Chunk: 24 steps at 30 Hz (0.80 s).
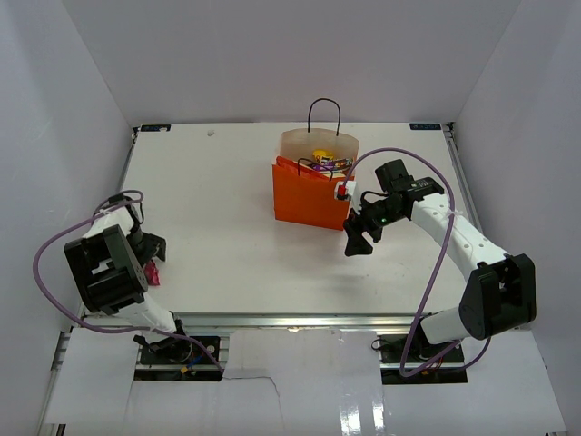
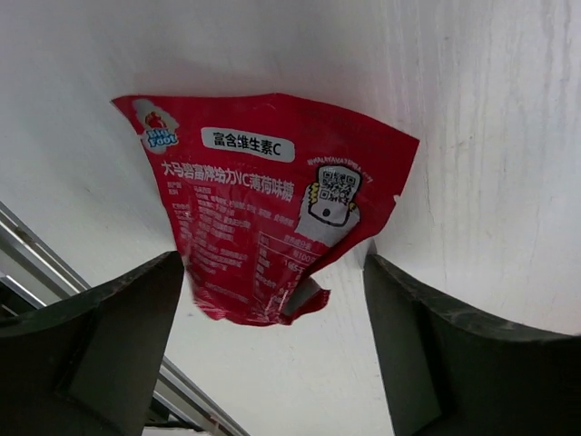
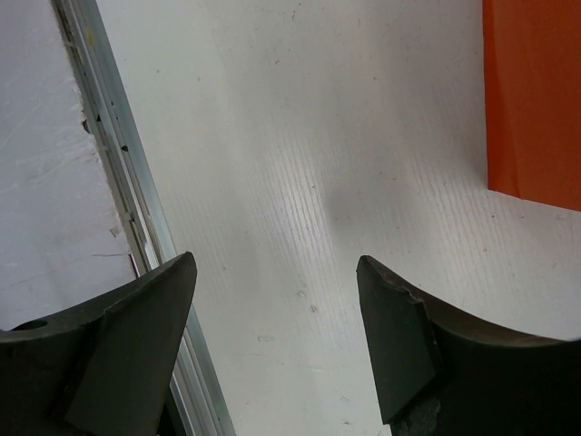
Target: Place the snacks into the paper bag
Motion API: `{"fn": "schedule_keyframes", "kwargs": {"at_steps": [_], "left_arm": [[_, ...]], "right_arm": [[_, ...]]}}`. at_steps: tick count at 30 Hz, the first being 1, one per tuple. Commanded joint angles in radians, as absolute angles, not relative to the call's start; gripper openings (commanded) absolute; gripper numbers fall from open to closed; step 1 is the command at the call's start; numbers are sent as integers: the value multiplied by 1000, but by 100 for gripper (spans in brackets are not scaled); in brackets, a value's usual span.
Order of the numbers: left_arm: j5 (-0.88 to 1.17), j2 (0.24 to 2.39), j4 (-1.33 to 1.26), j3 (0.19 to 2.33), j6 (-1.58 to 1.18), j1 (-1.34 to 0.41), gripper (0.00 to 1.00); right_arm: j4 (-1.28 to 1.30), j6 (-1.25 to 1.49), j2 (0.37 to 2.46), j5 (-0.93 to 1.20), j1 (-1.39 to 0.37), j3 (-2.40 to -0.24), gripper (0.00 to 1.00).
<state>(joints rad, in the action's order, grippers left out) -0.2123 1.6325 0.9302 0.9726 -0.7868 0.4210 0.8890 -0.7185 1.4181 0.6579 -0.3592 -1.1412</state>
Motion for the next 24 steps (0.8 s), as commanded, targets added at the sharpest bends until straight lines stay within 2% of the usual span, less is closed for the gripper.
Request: {"fn": "schedule_keyframes", "kwargs": {"at_steps": [1,3,4,7,10,11,14,19,24], "left_arm": [[-235,1643,879,934,-772,434,88],[-203,1644,852,922,-761,439,80],[-189,1638,842,914,-744,437,68],[-149,1611,810,907,-720,437,51],[-111,1595,790,907,-689,437,41],[-95,1585,784,904,-667,437,32],[4,1550,736,881,-618,437,17],[295,1470,643,830,-552,434,1],[555,1346,537,767,-512,364,0]], "right_arm": [[903,-735,1407,670,-353,-1169,77],[904,-738,1407,672,-353,-1170,77],[904,-736,1407,672,-353,-1170,77],[908,-747,1402,673,-353,-1166,77],[925,-771,1391,666,-353,-1167,77],[934,-778,1385,663,-353,-1169,77],[948,-807,1370,664,-353,-1178,77],[974,-847,1347,725,-353,-1196,77],[1014,-929,1324,834,-356,-1203,77]]}}
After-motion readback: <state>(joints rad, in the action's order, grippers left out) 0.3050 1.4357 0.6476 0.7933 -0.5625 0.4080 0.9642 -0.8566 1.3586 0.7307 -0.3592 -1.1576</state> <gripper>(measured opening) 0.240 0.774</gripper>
